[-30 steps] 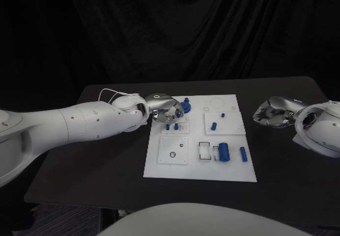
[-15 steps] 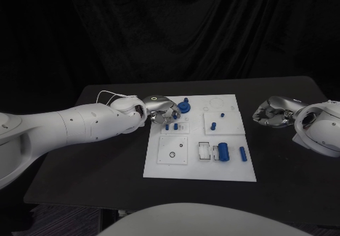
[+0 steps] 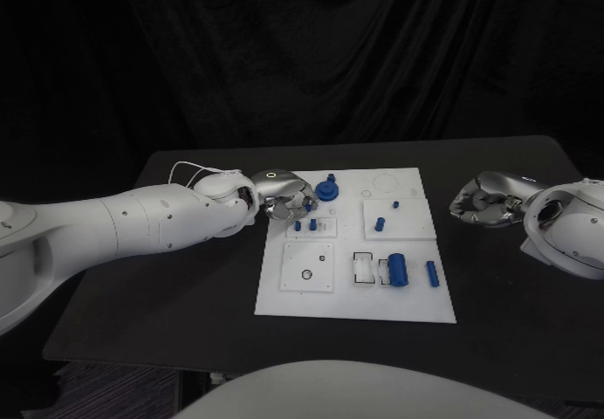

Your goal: Assemble the parts on the task board

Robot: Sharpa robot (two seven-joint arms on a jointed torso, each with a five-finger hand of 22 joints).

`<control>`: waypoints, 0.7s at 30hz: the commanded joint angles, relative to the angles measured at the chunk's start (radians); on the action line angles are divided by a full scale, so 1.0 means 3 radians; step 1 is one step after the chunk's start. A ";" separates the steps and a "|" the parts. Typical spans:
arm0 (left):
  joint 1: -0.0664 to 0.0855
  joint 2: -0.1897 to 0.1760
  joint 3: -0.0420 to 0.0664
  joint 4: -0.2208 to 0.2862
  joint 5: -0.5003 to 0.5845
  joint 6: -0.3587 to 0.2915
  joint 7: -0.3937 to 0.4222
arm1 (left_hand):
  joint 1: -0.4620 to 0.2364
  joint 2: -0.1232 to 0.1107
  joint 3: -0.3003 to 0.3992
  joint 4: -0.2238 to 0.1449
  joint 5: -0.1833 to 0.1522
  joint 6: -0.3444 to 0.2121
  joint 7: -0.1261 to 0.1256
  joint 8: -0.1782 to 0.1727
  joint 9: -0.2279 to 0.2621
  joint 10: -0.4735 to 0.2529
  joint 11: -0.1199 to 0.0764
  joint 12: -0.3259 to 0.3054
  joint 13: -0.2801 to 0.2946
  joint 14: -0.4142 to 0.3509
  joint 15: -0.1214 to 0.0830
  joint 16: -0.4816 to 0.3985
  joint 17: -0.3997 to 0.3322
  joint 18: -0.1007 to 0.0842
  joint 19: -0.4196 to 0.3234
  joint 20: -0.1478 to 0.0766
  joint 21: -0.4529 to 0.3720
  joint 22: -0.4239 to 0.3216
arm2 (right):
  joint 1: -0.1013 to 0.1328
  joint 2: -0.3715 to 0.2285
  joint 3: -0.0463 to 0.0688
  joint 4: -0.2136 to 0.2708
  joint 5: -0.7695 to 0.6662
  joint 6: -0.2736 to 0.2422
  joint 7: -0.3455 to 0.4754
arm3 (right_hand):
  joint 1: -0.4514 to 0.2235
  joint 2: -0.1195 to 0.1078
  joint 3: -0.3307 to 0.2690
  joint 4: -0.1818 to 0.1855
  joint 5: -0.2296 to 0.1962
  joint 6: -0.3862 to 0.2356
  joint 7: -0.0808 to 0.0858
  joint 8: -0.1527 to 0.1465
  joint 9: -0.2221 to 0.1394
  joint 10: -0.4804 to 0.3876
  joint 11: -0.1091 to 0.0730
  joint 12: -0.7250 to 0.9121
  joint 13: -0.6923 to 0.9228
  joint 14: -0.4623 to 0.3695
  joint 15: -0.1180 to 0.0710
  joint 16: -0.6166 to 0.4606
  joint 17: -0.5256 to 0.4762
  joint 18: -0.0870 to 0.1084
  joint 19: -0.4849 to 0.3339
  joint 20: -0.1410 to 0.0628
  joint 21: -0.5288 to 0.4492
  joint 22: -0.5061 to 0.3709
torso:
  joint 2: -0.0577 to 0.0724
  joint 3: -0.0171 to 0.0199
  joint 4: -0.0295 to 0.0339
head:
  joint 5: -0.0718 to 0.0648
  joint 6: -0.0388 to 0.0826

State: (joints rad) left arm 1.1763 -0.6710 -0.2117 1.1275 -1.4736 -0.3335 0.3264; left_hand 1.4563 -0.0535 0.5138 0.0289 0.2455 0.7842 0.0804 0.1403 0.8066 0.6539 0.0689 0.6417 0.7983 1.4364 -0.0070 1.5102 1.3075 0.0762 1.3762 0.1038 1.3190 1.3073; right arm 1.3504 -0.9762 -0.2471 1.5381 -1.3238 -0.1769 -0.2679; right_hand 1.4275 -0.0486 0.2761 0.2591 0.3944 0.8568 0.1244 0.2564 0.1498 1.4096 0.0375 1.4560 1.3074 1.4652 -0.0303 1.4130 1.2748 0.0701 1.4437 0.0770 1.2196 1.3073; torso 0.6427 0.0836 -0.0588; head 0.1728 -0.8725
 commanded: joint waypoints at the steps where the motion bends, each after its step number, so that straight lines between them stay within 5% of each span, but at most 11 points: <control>1: -0.0009 0.0015 0.0003 -0.0007 0.0009 -0.0015 -0.0013 | -0.0003 -0.0029 0.0020 -0.0005 0.0015 -0.0019 -0.0001 -0.0014 0.0001 0.0003 0.0026 -0.0016 -0.0003 -0.0004 0.0010 -0.0014 0.0154 -0.0019 -0.0012 -0.0001 -0.0007 0.0567 | 0.0000 0.0001 0.0002 -0.0001 -0.0009 0.0043 -0.0062 | 0.0004 -0.0024 0.0013 0.0000 -0.0003 -0.0027 0.0001 -0.0014 -0.0004 -0.0017 -0.0015 -0.0023 0.0201 0.0098 -0.0022 -0.0008 -0.0004 0.0025 -0.0017 -0.0015 -0.0021 0.0536 | 0.0002 0.0000 -0.0003 | -0.0003 0.0000; 21: -0.0059 0.0115 0.0003 -0.0129 0.0009 -0.0018 -0.0008 | -0.0007 -0.0019 0.0031 -0.0001 0.0015 -0.0026 -0.0002 -0.0027 0.0001 0.0008 0.0031 -0.0014 0.0001 -0.0014 0.0016 -0.0019 0.0138 -0.0017 -0.0018 0.0004 -0.0016 0.0564 | 0.0000 0.0009 0.0002 -0.0014 -0.0009 0.0083 -0.0080 | 0.0005 -0.0024 0.0014 0.0000 -0.0004 -0.0028 0.0001 -0.0014 -0.0004 -0.0022 -0.0015 -0.0027 0.0196 0.0097 -0.0022 -0.0010 -0.0006 0.0026 -0.0019 -0.0016 -0.0027 0.0535 | 0.0003 0.0001 -0.0004 | -0.0003 0.0000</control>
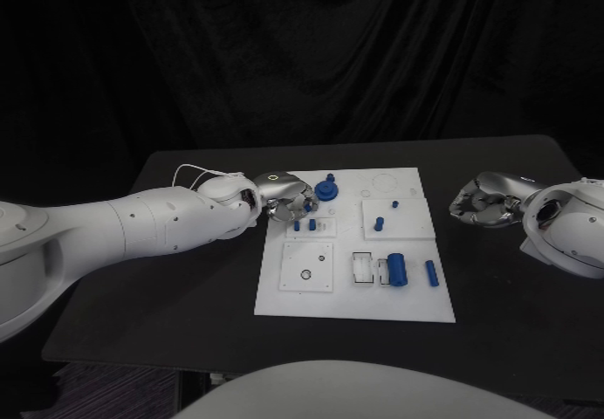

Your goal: Assemble the parts on the task board

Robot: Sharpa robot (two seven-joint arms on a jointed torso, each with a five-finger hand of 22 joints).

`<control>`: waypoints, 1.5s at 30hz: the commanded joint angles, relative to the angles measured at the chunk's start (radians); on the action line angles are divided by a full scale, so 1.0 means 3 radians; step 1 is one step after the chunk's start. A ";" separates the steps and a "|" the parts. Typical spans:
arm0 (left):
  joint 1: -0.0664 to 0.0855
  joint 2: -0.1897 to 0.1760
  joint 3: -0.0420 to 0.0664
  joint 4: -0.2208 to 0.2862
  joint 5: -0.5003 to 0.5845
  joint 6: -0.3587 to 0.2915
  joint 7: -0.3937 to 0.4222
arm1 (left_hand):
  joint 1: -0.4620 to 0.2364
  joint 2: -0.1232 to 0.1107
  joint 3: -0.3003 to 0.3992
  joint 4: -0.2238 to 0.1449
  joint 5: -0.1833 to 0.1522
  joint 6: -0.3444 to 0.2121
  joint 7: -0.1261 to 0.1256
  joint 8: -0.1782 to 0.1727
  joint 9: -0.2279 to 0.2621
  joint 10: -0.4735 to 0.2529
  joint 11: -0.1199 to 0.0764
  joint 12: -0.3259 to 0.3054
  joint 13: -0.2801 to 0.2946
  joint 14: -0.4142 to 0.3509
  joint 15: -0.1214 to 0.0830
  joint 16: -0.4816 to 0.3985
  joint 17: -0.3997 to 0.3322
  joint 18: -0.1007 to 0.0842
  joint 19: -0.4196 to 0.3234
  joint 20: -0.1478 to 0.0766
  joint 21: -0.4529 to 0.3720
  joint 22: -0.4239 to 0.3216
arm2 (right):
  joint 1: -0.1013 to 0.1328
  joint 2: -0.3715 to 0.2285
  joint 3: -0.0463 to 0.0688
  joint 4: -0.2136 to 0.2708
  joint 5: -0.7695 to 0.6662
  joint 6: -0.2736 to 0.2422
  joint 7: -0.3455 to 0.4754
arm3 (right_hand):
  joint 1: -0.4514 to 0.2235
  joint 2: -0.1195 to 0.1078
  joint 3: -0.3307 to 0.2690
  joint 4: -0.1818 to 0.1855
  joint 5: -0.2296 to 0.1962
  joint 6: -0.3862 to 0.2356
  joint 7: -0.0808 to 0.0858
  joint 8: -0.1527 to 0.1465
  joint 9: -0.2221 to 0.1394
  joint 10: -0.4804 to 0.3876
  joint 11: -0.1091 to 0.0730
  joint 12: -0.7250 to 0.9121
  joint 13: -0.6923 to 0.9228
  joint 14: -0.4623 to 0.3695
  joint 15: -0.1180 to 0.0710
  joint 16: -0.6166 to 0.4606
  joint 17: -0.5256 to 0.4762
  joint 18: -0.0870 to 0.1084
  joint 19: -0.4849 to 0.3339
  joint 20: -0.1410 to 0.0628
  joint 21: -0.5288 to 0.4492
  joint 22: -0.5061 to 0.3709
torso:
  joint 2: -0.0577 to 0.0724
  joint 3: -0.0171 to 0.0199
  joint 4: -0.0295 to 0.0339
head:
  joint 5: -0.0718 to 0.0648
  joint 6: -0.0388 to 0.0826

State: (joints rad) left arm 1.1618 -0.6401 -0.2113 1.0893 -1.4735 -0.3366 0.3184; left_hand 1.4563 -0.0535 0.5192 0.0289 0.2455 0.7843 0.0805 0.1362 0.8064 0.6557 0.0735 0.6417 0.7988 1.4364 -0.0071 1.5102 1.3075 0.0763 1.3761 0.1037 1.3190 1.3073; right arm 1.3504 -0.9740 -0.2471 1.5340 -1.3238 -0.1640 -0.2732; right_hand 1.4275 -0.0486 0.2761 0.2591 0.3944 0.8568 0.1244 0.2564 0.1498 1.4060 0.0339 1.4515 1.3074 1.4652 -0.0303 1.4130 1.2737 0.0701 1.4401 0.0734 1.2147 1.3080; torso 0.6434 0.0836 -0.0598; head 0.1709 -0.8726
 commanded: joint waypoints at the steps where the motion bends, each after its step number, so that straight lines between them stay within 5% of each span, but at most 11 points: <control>1: -0.0012 0.0013 0.0002 -0.0004 0.0008 -0.0003 0.0018 | -0.0007 -0.0019 0.0013 -0.0001 0.0015 -0.0026 -0.0003 -0.0013 0.0002 0.0002 0.0015 -0.0015 0.0000 -0.0014 0.0016 -0.0019 0.0138 -0.0017 -0.0018 0.0004 -0.0016 0.0564 | 0.0000 0.0002 0.0002 -0.0001 -0.0009 0.0042 -0.0063 | 0.0005 -0.0024 0.0014 0.0000 -0.0004 -0.0028 0.0001 -0.0014 -0.0004 -0.0010 -0.0003 -0.0012 0.0196 0.0097 -0.0022 -0.0010 -0.0003 0.0025 -0.0008 -0.0004 -0.0011 0.0532 | 0.0001 0.0001 0.0001 | 0.0003 0.0000; 14: -0.0022 -0.0003 0.0002 -0.0008 0.0008 0.0005 0.0034 | -0.0038 -0.0077 0.0044 -0.0011 -0.0015 -0.0146 -0.0092 -0.0143 -0.0027 -0.0049 0.0037 -0.0060 0.0002 -0.0086 0.0037 -0.0057 0.0043 0.0001 -0.0081 0.0027 -0.0091 0.0539 | 0.0000 0.0005 0.0002 0.0000 -0.0009 0.0052 -0.0071 | 0.0010 -0.0023 0.0018 -0.0003 -0.0004 -0.0030 0.0000 -0.0015 -0.0005 -0.0011 -0.0004 -0.0013 0.0194 0.0095 -0.0023 -0.0013 -0.0007 0.0026 -0.0009 -0.0006 -0.0015 0.0531 | -0.0002 0.0000 0.0003 | 0.0013 0.0000; 16: -0.0023 -0.0008 0.0002 -0.0006 0.0008 -0.0009 0.0030 | -0.0064 -0.0106 0.0078 0.0001 -0.0053 -0.0282 -0.0167 -0.0243 -0.0092 -0.0155 0.0060 -0.0139 -0.0023 -0.0126 0.0058 -0.0077 -0.0007 0.0012 -0.0121 0.0044 -0.0140 0.0524 | 0.0000 0.0005 0.0002 0.0000 -0.0009 0.0053 -0.0072 | 0.0010 -0.0023 0.0018 -0.0003 -0.0004 -0.0030 0.0000 -0.0015 -0.0005 -0.0011 -0.0004 -0.0013 0.0194 0.0095 -0.0023 -0.0013 -0.0007 0.0026 -0.0009 -0.0006 -0.0015 0.0531 | -0.0002 0.0000 0.0002 | 0.0016 0.0000; 23: -0.0025 -0.0033 0.0002 0.0000 0.0008 -0.0120 -0.0002 | -0.0094 -0.0157 0.0114 0.0027 -0.0157 -0.0638 -0.0355 -0.0254 -0.0365 -0.0357 0.0110 -0.0346 -0.0168 -0.0232 0.0099 -0.0129 -0.0138 0.0043 -0.0228 0.0086 -0.0285 0.0482 | 0.0000 0.0000 0.0002 0.0004 -0.0009 0.0058 -0.0074 | 0.0013 -0.0024 0.0019 -0.0005 -0.0004 -0.0032 0.0001 -0.0016 -0.0005 -0.0012 -0.0005 -0.0014 0.0194 0.0095 -0.0024 -0.0012 -0.0006 0.0026 -0.0009 -0.0007 -0.0015 0.0531 | 0.0001 -0.0001 0.0002 | 0.0022 0.0000; 28: -0.0025 -0.0072 0.0002 -0.0002 0.0008 -0.0355 -0.0007 | -0.0105 -0.0163 0.0101 0.0040 -0.0164 -0.0717 -0.0419 -0.0252 -0.0477 -0.0403 0.0120 -0.0379 -0.0204 -0.0248 0.0106 -0.0135 -0.0158 0.0053 -0.0258 0.0094 -0.0331 0.0469 | 0.0000 -0.0009 0.0002 0.0009 -0.0009 0.0057 -0.0077 | 0.0013 -0.0024 0.0019 -0.0005 -0.0004 -0.0032 0.0001 -0.0016 -0.0005 -0.0012 -0.0005 -0.0014 0.0194 0.0095 -0.0024 -0.0012 -0.0006 0.0026 -0.0009 -0.0007 -0.0015 0.0531 | -0.0002 0.0000 0.0002 | 0.0029 0.0000; 34: -0.0026 -0.0204 0.0001 0.0009 0.0008 -0.0939 0.0103 | -0.0122 -0.0179 0.0069 0.0068 -0.0185 -0.0657 -0.0446 -0.0234 -0.0540 -0.0440 0.0098 -0.0359 -0.0206 -0.0324 0.0099 -0.0177 -0.0257 0.0076 -0.0330 0.0092 -0.0431 0.0437 | 0.0002 -0.0040 0.0002 0.0034 -0.0009 0.0014 -0.0075 | 0.0016 -0.0030 0.0019 -0.0008 -0.0005 -0.0037 0.0001 -0.0018 -0.0006 -0.0033 -0.0007 -0.0030 0.0168 0.0093 -0.0025 -0.0017 -0.0014 0.0027 -0.0011 -0.0008 -0.0020 0.0530 | -0.0004 -0.0005 -0.0003 | 0.0021 0.0000; 38: -0.0025 -0.0343 0.0001 0.0074 0.0009 -0.1279 0.0191 | -0.0091 -0.0231 0.0095 0.0135 -0.0356 -0.0516 -0.0454 -0.0227 -0.0673 -0.0578 0.0029 -0.0231 -0.0200 -0.0681 0.0059 -0.0388 -0.0667 0.0162 -0.0652 0.0051 -0.0858 0.0311 | 0.0016 -0.0070 0.0002 0.0073 -0.0009 -0.0079 -0.0056 | 0.0039 -0.0067 0.0027 -0.0020 -0.0007 -0.0001 0.0003 0.0004 0.0002 -0.0223 0.0012 -0.0169 -0.0019 0.0073 -0.0013 -0.0045 -0.0056 0.0039 -0.0042 -0.0004 -0.0096 0.0510 | -0.0008 -0.0013 0.0000 | 0.0007 0.0000; 40: -0.0024 -0.0456 0.0001 0.0153 0.0109 -0.1451 0.0290 | -0.0136 -0.0277 0.0118 0.0267 -0.0473 -0.0433 -0.0474 -0.0222 -0.0751 -0.0667 -0.0024 -0.0103 -0.0203 -0.1412 0.0037 -0.0817 -0.1345 0.0298 -0.1311 0.0040 -0.1696 0.0055 | 0.0054 -0.0079 0.0002 0.0094 -0.0009 -0.0155 -0.0021 | 0.0112 -0.0132 0.0023 -0.0092 -0.0038 0.0190 -0.0019 0.0143 0.0063 -0.0453 0.0013 -0.0337 -0.0232 0.0059 -0.0007 -0.0059 -0.0079 0.0050 -0.0065 0.0005 -0.0152 0.0496 | -0.0009 -0.0017 0.0002 | 0.0003 0.0000; 41: -0.0023 -0.0515 0.0001 0.0198 0.0225 -0.1512 0.0369 | -0.0173 -0.0292 0.0097 0.0358 -0.0543 -0.0385 -0.0473 -0.0210 -0.0780 -0.0726 -0.0043 -0.0038 -0.0207 -0.2070 0.0047 -0.1243 -0.1922 0.0334 -0.1614 0.0049 -0.2076 -0.0063 | 0.0078 -0.0080 0.0002 0.0104 -0.0013 -0.0191 0.0001 | 0.0144 -0.0159 0.0016 -0.0127 -0.0040 0.0247 -0.0037 0.0210 0.0100 -0.0622 0.0001 -0.0467 -0.0398 0.0052 -0.0015 -0.0066 -0.0089 0.0054 -0.0072 0.0001 -0.0170 0.0491 | -0.0011 -0.0021 0.0003 | 0.0002 0.0000; 43: -0.0021 -0.0622 0.0001 0.0294 0.0514 -0.1557 0.0518 | -0.0210 -0.0308 -0.0040 0.0554 -0.0443 -0.0271 -0.0487 -0.0214 -0.0847 -0.0857 -0.0119 0.0100 -0.0232 -0.2521 0.0073 -0.1725 -0.2098 0.0312 -0.1968 0.0055 -0.2431 -0.0161 | 0.0136 -0.0072 0.0003 0.0120 -0.0040 -0.0256 0.0042 | 0.0175 -0.0196 0.0008 -0.0163 -0.0012 0.0237 -0.0044 0.0296 0.0160 -0.0894 -0.0004 -0.0692 -0.0662 0.0041 -0.0021 -0.0074 -0.0100 0.0057 -0.0083 -0.0007 -0.0191 0.0488 | -0.0010 -0.0016 0.0003 | 0.0005 0.0000; 45: -0.0019 -0.0728 0.0001 0.0400 0.0941 -0.1464 0.0709 | -0.0221 -0.0289 -0.0245 0.0741 -0.0419 -0.0253 -0.0453 -0.0232 -0.0918 -0.1019 -0.0099 0.0198 -0.0311 -0.2830 0.0068 -0.2025 -0.2181 0.0309 -0.2246 0.0031 -0.2762 -0.0276 | 0.0199 -0.0054 0.0003 0.0136 -0.0092 -0.0313 0.0083 | 0.0195 -0.0219 0.0013 -0.0184 0.0017 0.0221 -0.0046 0.0362 0.0208 -0.1120 -0.0002 -0.0880 -0.0876 0.0030 -0.0020 -0.0083 -0.0115 0.0060 -0.0094 -0.0008 -0.0215 0.0483 | -0.0015 -0.0018 0.0010 | 0.0022 0.0000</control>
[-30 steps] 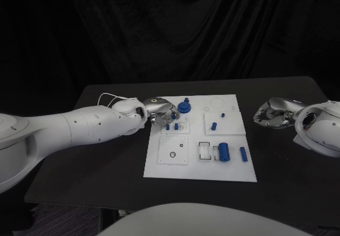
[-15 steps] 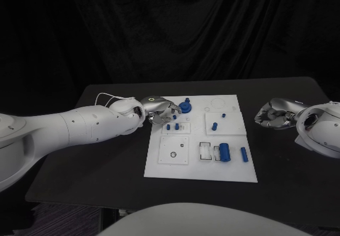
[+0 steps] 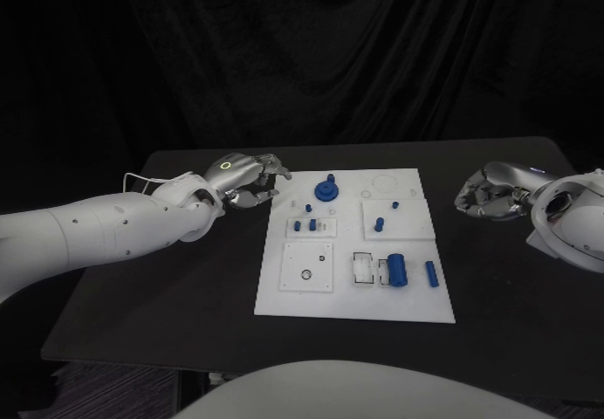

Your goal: Assemble the parts on the task board

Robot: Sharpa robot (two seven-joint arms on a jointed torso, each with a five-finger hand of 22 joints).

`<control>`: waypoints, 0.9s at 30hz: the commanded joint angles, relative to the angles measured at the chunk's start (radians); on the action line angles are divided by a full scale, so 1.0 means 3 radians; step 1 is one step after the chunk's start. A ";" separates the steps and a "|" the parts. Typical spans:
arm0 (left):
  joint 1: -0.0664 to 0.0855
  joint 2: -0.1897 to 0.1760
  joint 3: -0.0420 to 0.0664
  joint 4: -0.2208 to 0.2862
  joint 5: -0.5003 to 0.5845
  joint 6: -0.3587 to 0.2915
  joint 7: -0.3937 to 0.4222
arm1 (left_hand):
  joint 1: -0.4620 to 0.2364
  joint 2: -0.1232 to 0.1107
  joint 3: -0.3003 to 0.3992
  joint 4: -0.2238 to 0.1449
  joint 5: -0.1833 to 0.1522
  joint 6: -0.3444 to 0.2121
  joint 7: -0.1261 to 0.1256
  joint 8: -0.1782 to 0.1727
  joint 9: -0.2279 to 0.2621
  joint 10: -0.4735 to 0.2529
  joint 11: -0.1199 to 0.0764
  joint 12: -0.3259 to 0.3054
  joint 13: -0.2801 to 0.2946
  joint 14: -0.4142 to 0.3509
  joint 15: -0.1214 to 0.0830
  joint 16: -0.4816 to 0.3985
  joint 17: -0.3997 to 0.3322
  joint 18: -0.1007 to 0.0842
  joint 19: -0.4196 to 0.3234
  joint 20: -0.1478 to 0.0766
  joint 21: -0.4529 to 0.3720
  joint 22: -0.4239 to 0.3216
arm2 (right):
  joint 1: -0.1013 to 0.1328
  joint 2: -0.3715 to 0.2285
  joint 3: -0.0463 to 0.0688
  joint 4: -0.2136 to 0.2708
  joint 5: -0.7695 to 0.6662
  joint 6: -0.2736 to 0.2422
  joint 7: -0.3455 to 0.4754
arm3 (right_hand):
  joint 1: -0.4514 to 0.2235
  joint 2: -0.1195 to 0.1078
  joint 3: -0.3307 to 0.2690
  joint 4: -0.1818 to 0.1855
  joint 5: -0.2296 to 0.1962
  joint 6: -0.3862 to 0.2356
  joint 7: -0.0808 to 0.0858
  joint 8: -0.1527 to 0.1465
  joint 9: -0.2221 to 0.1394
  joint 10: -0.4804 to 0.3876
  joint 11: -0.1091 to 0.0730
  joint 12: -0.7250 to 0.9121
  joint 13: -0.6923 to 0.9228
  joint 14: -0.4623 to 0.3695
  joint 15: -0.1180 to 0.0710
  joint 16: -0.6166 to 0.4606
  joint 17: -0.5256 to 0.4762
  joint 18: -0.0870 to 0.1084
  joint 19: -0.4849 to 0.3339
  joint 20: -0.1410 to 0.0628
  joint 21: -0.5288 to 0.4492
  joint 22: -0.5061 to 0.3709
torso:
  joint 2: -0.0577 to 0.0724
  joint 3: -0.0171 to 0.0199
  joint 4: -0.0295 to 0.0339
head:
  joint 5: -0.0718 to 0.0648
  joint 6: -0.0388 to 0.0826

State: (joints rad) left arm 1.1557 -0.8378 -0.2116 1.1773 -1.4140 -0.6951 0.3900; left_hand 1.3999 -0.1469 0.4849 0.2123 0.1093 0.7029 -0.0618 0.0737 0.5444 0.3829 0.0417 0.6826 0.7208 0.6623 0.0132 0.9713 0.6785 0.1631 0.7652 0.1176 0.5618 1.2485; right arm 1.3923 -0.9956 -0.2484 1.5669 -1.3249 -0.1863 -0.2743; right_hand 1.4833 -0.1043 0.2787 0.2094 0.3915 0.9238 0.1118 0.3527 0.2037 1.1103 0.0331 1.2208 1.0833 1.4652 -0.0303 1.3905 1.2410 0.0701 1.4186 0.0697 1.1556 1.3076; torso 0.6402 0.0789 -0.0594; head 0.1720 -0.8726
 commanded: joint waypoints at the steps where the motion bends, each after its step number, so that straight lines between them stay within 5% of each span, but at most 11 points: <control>1: 0.0002 -0.0123 0.0002 0.0163 0.1024 -0.0167 0.0585 | -0.0071 0.0065 -0.0276 0.0235 0.0131 0.0030 0.0088 -0.0022 -0.0075 -0.0262 0.0000 0.0048 -0.0141 -0.0666 -0.0004 -0.0586 -0.0237 -0.0004 -0.0637 -0.0053 -0.0578 -0.0218 | 0.0093 0.0032 0.0007 0.0035 -0.0122 -0.0268 0.0111 | 0.0026 -0.0054 0.0012 -0.0032 0.0059 -0.0002 -0.0004 0.0085 0.0058 -0.0322 0.0003 -0.0265 -0.0302 0.0020 -0.0017 -0.0016 -0.0020 0.0063 -0.0032 0.0006 -0.0038 0.0480 | -0.0009 -0.0007 0.0014 | 0.0028 0.0000; 3: 0.0003 -0.0209 0.0002 0.0260 0.1581 0.0124 0.0800 | -0.0113 0.0114 -0.0469 0.0254 0.0198 0.0070 0.0094 -0.0022 -0.0119 -0.0406 -0.0041 -0.0003 -0.0310 -0.1180 -0.0007 -0.1088 -0.0541 -0.0058 -0.1130 -0.0121 -0.0992 -0.0424 | 0.0145 0.0067 0.0007 0.0044 -0.0185 -0.0314 0.0162 | 0.0053 -0.0091 0.0039 -0.0053 0.0126 -0.0028 0.0004 0.0146 0.0104 -0.0753 0.0017 -0.0622 -0.0696 -0.0003 -0.0007 -0.0036 -0.0051 0.0070 -0.0056 0.0013 -0.0086 0.0470 | -0.0024 -0.0021 0.0030 | 0.0030 0.0000; 6: 0.0003 -0.0293 0.0002 0.0376 0.2350 0.0676 0.1077 | -0.0184 0.0227 -0.0793 0.0263 0.0303 -0.0053 0.0097 -0.0030 -0.0336 -0.0679 0.0019 -0.0252 -0.0772 -0.1618 0.0006 -0.1821 -0.1093 -0.0200 -0.1638 -0.0251 -0.1578 -0.0864 | 0.0188 0.0132 0.0007 0.0047 -0.0292 -0.0356 0.0240 | 0.0074 -0.0137 0.0083 -0.0075 0.0207 -0.0091 0.0025 0.0187 0.0143 -0.1011 0.0039 -0.0862 -0.0941 -0.0031 0.0013 -0.0056 -0.0086 0.0079 -0.0085 0.0029 -0.0140 0.0459 | -0.0045 -0.0041 0.0059 | 0.0008 0.0000; 7: 0.0003 -0.0311 0.0002 0.0413 0.2608 0.0880 0.1161 | -0.0274 0.0252 -0.0932 0.0265 0.0433 -0.0359 0.0213 -0.0052 -0.0545 -0.0872 -0.0036 -0.0578 -0.1071 -0.1971 -0.0037 -0.2515 -0.1622 -0.0227 -0.1887 -0.0317 -0.1688 -0.1136 | 0.0195 0.0160 0.0007 0.0042 -0.0334 -0.0363 0.0270 | 0.0075 -0.0156 0.0104 -0.0080 0.0215 -0.0132 0.0031 0.0194 0.0156 -0.1072 0.0047 -0.0924 -0.0986 -0.0046 0.0018 -0.0067 -0.0105 0.0084 -0.0102 0.0037 -0.0171 0.0452 | -0.0051 -0.0046 0.0068 | -0.0003 0.0000; 8: 0.0003 -0.0323 0.0001 0.0448 0.2846 0.1073 0.1234 | -0.0309 0.0312 -0.1034 0.0260 0.0453 -0.0477 0.0225 -0.0037 -0.0680 -0.0879 -0.0040 -0.0719 -0.1247 -0.1975 -0.0039 -0.2653 -0.1730 -0.0255 -0.1969 -0.0349 -0.1684 -0.1365 | 0.0196 0.0187 0.0007 0.0034 -0.0375 -0.0362 0.0299 | 0.0075 -0.0168 0.0121 -0.0085 0.0213 -0.0167 0.0038 0.0198 0.0164 -0.1133 0.0050 -0.0976 -0.1024 -0.0061 0.0022 -0.0077 -0.0123 0.0089 -0.0118 0.0041 -0.0201 0.0445 | -0.0058 -0.0053 0.0083 | -0.0015 0.0000; 9: 0.0003 -0.0332 0.0001 0.0481 0.3064 0.1254 0.1298 | -0.0406 0.0459 -0.1379 0.0262 0.0510 -0.0905 0.0313 -0.0048 -0.1074 -0.0962 -0.0088 -0.1128 -0.1696 -0.2052 -0.0027 -0.3003 -0.2010 -0.0302 -0.2138 -0.0389 -0.1695 -0.2031 | 0.0188 0.0212 0.0007 0.0026 -0.0415 -0.0353 0.0323 | 0.0082 -0.0181 0.0141 -0.0095 0.0211 -0.0214 0.0048 0.0195 0.0170 -0.1217 0.0060 -0.1045 -0.1071 -0.0084 0.0029 -0.0096 -0.0154 0.0097 -0.0144 0.0048 -0.0250 0.0434 | -0.0064 -0.0059 0.0098 | -0.0026 0.0000; 12: 0.0000 -0.0343 0.0001 0.0565 0.3538 0.1667 0.1412 | -0.0427 0.0554 -0.1572 0.0267 0.0297 -0.1090 0.0350 -0.0108 -0.1249 -0.1016 -0.0076 -0.1329 -0.1899 -0.2129 -0.0034 -0.3144 -0.2143 -0.0306 -0.2224 -0.0381 -0.1736 -0.2453 | 0.0131 0.0261 0.0007 0.0007 -0.0536 -0.0315 0.0371 | 0.0063 -0.0201 0.0165 -0.0092 0.0167 -0.0355 0.0073 0.0158 0.0165 -0.1393 0.0105 -0.1170 -0.1169 -0.0151 0.0069 -0.0140 -0.0229 0.0118 -0.0223 0.0077 -0.0385 0.0402 | -0.0087 -0.0075 0.0138 | -0.0076 0.0000; 15: -0.0003 -0.0344 0.0001 0.0665 0.3938 0.2021 0.1479 | -0.0505 0.0820 -0.1991 0.0261 0.0019 -0.1228 0.0362 -0.0121 -0.1486 -0.1035 -0.0089 -0.1492 -0.2147 -0.2166 -0.0017 -0.3217 -0.2224 -0.0272 -0.2261 -0.0352 -0.1743 -0.2808 | 0.0026 0.0291 0.0007 -0.0010 -0.0660 -0.0291 0.0425 | 0.0067 -0.0222 0.0188 -0.0104 0.0140 -0.0476 0.0079 0.0123 0.0156 -0.1576 0.0168 -0.1298 -0.1285 -0.0210 0.0122 -0.0158 -0.0274 0.0131 -0.0288 0.0122 -0.0477 0.0382 | -0.0118 -0.0096 0.0174 | -0.0141 0.0000; 16: -0.0004 -0.0344 0.0001 0.0691 0.4019 0.2091 0.1490 | -0.0503 0.0843 -0.2044 0.0265 -0.0017 -0.1254 0.0351 -0.0125 -0.1515 -0.1042 -0.0092 -0.1517 -0.2175 -0.2174 -0.0027 -0.3223 -0.2233 -0.0274 -0.2268 -0.0338 -0.1745 -0.2852 | -0.0006 0.0297 0.0007 -0.0015 -0.0690 -0.0279 0.0432 | 0.0070 -0.0226 0.0195 -0.0108 0.0142 -0.0504 0.0079 0.0109 0.0150 -0.1604 0.0180 -0.1320 -0.1311 -0.0219 0.0132 -0.0158 -0.0280 0.0132 -0.0294 0.0131 -0.0481 0.0382 | -0.0131 -0.0108 0.0189 | -0.0169 0.0000; 22: -0.0018 -0.0357 0.0001 0.0829 0.4297 0.2387 0.1531 | -0.0431 0.1029 -0.2315 0.0265 0.0006 -0.1325 0.0215 -0.0133 -0.1662 -0.1064 -0.0179 -0.1600 -0.2297 -0.2194 -0.0031 -0.3232 -0.2254 -0.0222 -0.2281 -0.0289 -0.1744 -0.3020 | -0.0181 0.0369 0.0007 -0.0096 -0.0968 -0.0234 0.0448 | 0.0081 -0.0257 0.0235 -0.0138 0.0154 -0.0646 0.0059 -0.0017 0.0098 -0.1763 0.0260 -0.1466 -0.1488 -0.0266 0.0200 -0.0148 -0.0303 0.0141 -0.0337 0.0192 -0.0520 0.0373 | -0.0186 -0.0165 0.0232 | -0.0299 0.0000; 27: -0.0073 -0.0382 0.0002 0.0860 0.4356 0.2498 0.1537 | -0.0433 0.1110 -0.2385 0.0267 0.0026 -0.1367 0.0159 -0.0138 -0.1697 -0.1090 -0.0217 -0.1645 -0.2305 -0.2208 -0.0022 -0.3238 -0.2262 -0.0214 -0.2300 -0.0273 -0.1749 -0.3098 | -0.0298 0.0497 0.0007 -0.0251 -0.1070 -0.0260 0.0476 | 0.0088 -0.0266 0.0265 -0.0163 0.0153 -0.0655 0.0048 -0.0085 0.0070 -0.1793 0.0299 -0.1586 -0.1647 -0.0265 0.0233 -0.0121 -0.0290 0.0139 -0.0327 0.0226 -0.0475 0.0381 | -0.0189 -0.0183 0.0229 | -0.0337 0.0000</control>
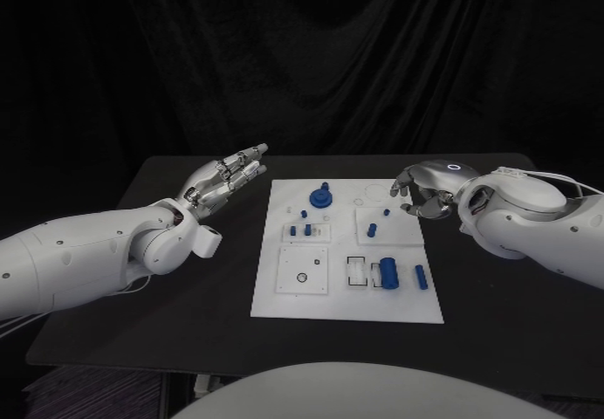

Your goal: Assemble the parts on the task board

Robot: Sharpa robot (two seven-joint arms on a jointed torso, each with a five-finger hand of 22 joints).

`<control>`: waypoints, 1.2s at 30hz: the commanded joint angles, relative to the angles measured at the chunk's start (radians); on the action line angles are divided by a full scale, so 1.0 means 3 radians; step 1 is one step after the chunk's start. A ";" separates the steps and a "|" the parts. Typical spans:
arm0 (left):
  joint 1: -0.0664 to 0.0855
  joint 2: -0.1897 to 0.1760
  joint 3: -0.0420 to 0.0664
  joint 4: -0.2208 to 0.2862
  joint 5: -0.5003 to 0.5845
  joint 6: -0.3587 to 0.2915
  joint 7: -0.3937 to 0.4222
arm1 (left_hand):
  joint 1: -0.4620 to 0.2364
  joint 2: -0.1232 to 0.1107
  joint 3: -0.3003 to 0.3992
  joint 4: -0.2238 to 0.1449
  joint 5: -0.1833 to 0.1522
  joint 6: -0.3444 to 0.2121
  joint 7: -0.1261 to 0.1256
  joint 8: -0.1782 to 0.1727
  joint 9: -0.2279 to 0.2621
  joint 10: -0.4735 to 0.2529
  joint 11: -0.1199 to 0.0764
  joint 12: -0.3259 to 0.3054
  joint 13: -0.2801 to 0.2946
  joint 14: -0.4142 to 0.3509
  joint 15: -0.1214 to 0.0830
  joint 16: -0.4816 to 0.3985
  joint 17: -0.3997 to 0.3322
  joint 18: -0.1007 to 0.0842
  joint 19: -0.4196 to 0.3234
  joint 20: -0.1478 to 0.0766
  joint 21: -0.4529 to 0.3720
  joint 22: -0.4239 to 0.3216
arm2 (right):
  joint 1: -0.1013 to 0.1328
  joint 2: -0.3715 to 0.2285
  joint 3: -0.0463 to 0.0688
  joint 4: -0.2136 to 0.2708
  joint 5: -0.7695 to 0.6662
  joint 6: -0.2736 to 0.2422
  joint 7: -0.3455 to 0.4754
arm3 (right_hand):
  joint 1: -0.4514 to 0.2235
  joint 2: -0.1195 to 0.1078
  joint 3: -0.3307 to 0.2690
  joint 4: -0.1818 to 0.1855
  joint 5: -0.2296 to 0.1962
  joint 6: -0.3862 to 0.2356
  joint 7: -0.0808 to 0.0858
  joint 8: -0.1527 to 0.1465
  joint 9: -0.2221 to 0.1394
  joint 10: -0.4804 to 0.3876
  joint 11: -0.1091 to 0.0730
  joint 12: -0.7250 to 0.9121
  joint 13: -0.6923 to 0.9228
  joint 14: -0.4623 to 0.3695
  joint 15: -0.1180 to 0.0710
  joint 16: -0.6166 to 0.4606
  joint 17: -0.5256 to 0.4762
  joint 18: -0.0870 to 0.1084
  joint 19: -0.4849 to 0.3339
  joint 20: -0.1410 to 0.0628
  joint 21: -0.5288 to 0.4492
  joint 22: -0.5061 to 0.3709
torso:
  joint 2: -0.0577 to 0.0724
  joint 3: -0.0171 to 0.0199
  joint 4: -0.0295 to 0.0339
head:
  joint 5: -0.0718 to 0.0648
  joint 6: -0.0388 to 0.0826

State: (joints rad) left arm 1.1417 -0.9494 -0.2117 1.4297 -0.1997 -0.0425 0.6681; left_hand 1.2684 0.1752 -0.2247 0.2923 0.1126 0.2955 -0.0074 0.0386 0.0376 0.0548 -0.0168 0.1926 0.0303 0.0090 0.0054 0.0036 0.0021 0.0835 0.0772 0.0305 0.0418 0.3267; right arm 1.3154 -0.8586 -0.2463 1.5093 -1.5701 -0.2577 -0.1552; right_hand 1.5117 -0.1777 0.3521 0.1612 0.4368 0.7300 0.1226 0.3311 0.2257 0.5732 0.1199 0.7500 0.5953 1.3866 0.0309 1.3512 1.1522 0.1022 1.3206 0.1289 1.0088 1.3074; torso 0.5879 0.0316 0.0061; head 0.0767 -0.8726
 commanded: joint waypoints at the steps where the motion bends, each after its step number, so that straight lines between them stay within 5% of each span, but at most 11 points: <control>1: -0.0042 -0.0022 0.0002 0.0023 0.0314 0.0341 0.0610 | 0.0002 0.0052 -0.0028 0.0001 0.0020 -0.0017 -0.0025 -0.0022 -0.0011 -0.0002 -0.0026 -0.0021 -0.0005 -0.0030 0.0010 -0.0012 -0.0007 0.0051 -0.0012 0.0021 -0.0017 -0.0039 | -0.0061 0.0071 0.0000 -0.0093 -0.0262 -0.0024 0.0078 | -0.0015 -0.0027 0.0017 -0.0003 -0.0010 -0.0003 0.0013 -0.0021 -0.0006 0.0003 0.0017 -0.0032 -0.0046 0.0001 0.0038 0.0017 0.0012 0.0030 0.0003 0.0035 0.0025 0.0383 | -0.0015 -0.0029 0.0009 | -0.0030 0.0000; 8: -0.0145 -0.0096 0.0003 0.0081 0.0333 0.0442 0.0614 | -0.0004 0.0116 -0.0082 -0.0002 0.0022 -0.0069 -0.0065 -0.0025 -0.0018 -0.0021 -0.0017 -0.0045 -0.0007 -0.0030 0.0042 -0.0012 -0.0007 0.0047 -0.0028 0.0051 -0.0016 -0.0084 | -0.0153 0.0194 0.0000 -0.0268 -0.0295 -0.0124 0.0043 | -0.0093 -0.0044 -0.0051 0.0026 -0.0135 0.0012 0.0005 -0.0091 -0.0030 -0.0019 0.0041 -0.0144 -0.0219 0.0027 0.0064 0.0056 0.0041 0.0023 0.0035 0.0067 0.0094 0.0395 | -0.0023 -0.0024 -0.0033 | -0.0082 0.0000; 16: -0.0171 -0.0071 0.0003 0.0090 0.0336 0.0490 0.0608 | 0.0014 0.0125 -0.0101 -0.0006 0.0038 -0.0073 -0.0084 -0.0024 -0.0018 -0.0017 -0.0005 -0.0038 -0.0006 -0.0030 0.0065 -0.0012 -0.0007 0.0049 -0.0025 0.0077 -0.0013 -0.0091 | -0.0186 0.0214 0.0000 -0.0400 -0.0301 -0.0263 0.0094 | -0.0113 -0.0025 -0.0085 0.0041 -0.0153 0.0085 -0.0021 -0.0130 -0.0037 0.0044 0.0039 -0.0180 -0.0323 0.0071 0.0062 0.0094 0.0085 0.0006 0.0095 0.0074 0.0200 0.0420 | 0.0040 -0.0006 -0.0025 | -0.0133 0.0000; 20: -0.0178 -0.0079 0.0003 0.0107 0.0336 0.0501 0.0614 | 0.0053 0.0141 -0.0113 -0.0011 0.0086 -0.0090 -0.0078 -0.0025 -0.0019 -0.0012 -0.0031 -0.0043 -0.0007 -0.0030 0.0058 -0.0012 -0.0007 0.0062 -0.0025 0.0083 -0.0012 -0.0108 | -0.0200 0.0243 0.0000 -0.0481 -0.0301 -0.0309 0.0124 | -0.0119 -0.0023 -0.0095 0.0046 -0.0162 0.0074 -0.0034 -0.0163 -0.0047 0.0053 0.0039 -0.0197 -0.0358 0.0074 0.0062 0.0094 0.0079 0.0004 0.0101 0.0074 0.0209 0.0422 | 0.0060 -0.0005 -0.0002 | -0.0153 0.0000; 23: -0.0181 -0.0080 0.0003 0.0115 0.0336 0.0500 0.0619 | 0.0070 0.0145 -0.0119 -0.0012 0.0113 -0.0085 -0.0066 -0.0024 -0.0019 -0.0010 -0.0045 -0.0047 -0.0008 -0.0030 0.0055 -0.0012 -0.0007 0.0066 -0.0037 0.0083 -0.0018 -0.0158 | -0.0205 0.0248 0.0000 -0.0517 -0.0302 -0.0328 0.0135 | -0.0119 -0.0022 -0.0097 0.0047 -0.0165 0.0074 -0.0033 -0.0170 -0.0049 0.0053 0.0040 -0.0203 -0.0367 0.0073 0.0062 0.0093 0.0076 0.0006 0.0098 0.0074 0.0202 0.0419 | 0.0084 0.0002 -0.0011 | -0.0153 0.0000; 25: -0.0182 -0.0076 0.0003 0.0113 0.0336 0.0500 0.0627 | 0.0096 0.0149 -0.0125 -0.0016 0.0156 -0.0087 -0.0061 -0.0024 -0.0019 -0.0007 -0.0043 -0.0047 -0.0008 -0.0030 0.0047 -0.0012 -0.0007 0.0071 -0.0039 0.0080 -0.0019 -0.0170 | -0.0206 0.0258 0.0000 -0.0550 -0.0302 -0.0327 0.0150 | -0.0124 -0.0016 -0.0102 0.0052 -0.0176 0.0081 -0.0035 -0.0181 -0.0052 0.0055 0.0041 -0.0212 -0.0386 0.0063 0.0064 0.0082 0.0053 0.0008 0.0092 0.0075 0.0190 0.0416 | 0.0097 -0.0002 -0.0023 | -0.0141 0.0000; 29: -0.0186 -0.0066 0.0003 0.0103 0.0336 0.0502 0.0639 | 0.0129 0.0150 -0.0128 -0.0023 0.0189 -0.0087 -0.0060 -0.0024 -0.0019 -0.0002 -0.0032 -0.0042 -0.0007 -0.0030 0.0039 -0.0012 -0.0007 0.0076 -0.0039 0.0077 -0.0018 -0.0177 | -0.0210 0.0298 0.0000 -0.0628 -0.0283 -0.0345 0.0202 | -0.0133 0.0003 -0.0118 0.0067 -0.0225 0.0107 -0.0035 -0.0204 -0.0056 0.0079 0.0042 -0.0222 -0.0429 0.0055 0.0067 0.0078 0.0044 0.0008 0.0087 0.0077 0.0188 0.0415 | 0.0133 -0.0001 -0.0007 | -0.0175 0.0000; 36: -0.0191 -0.0049 0.0003 0.0080 0.0336 0.0509 0.0645 | 0.0188 0.0151 -0.0133 -0.0029 0.0250 -0.0067 -0.0033 -0.0021 -0.0016 0.0013 -0.0026 -0.0030 -0.0004 -0.0030 0.0038 -0.0012 -0.0007 0.0080 -0.0048 0.0078 -0.0022 -0.0223 | -0.0215 0.0344 0.0000 -0.0707 -0.0209 -0.0312 0.0260 | -0.0153 0.0022 -0.0133 0.0094 -0.0245 0.0152 -0.0004 -0.0235 -0.0059 0.0162 0.0032 -0.0229 -0.0495 0.0062 0.0059 0.0087 0.0048 0.0004 0.0098 0.0074 0.0213 0.0422 | 0.0133 -0.0003 -0.0006 | -0.0192 0.0000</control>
State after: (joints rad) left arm 1.0851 -0.9668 -0.2121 1.4533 -0.1093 0.0958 0.6762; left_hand 1.3138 0.2183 -0.2604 0.2842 0.1835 0.2736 -0.0228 0.0348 0.0329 0.0518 -0.0267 0.1809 0.0293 0.0020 0.0200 0.0037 0.0015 0.1006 0.0652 0.0507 0.0419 0.2609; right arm 1.2536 -0.7558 -0.2470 1.3009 -1.6421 -0.3347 -0.0997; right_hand 1.4745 -0.1721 0.3144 0.1876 0.3671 0.7699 0.1189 0.2671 0.2095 0.6150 0.1288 0.6858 0.4489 1.4047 0.0483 1.3761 1.1653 0.1021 1.3439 0.1518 1.0658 1.3074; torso 0.6260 0.0311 0.0034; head 0.0204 -0.8727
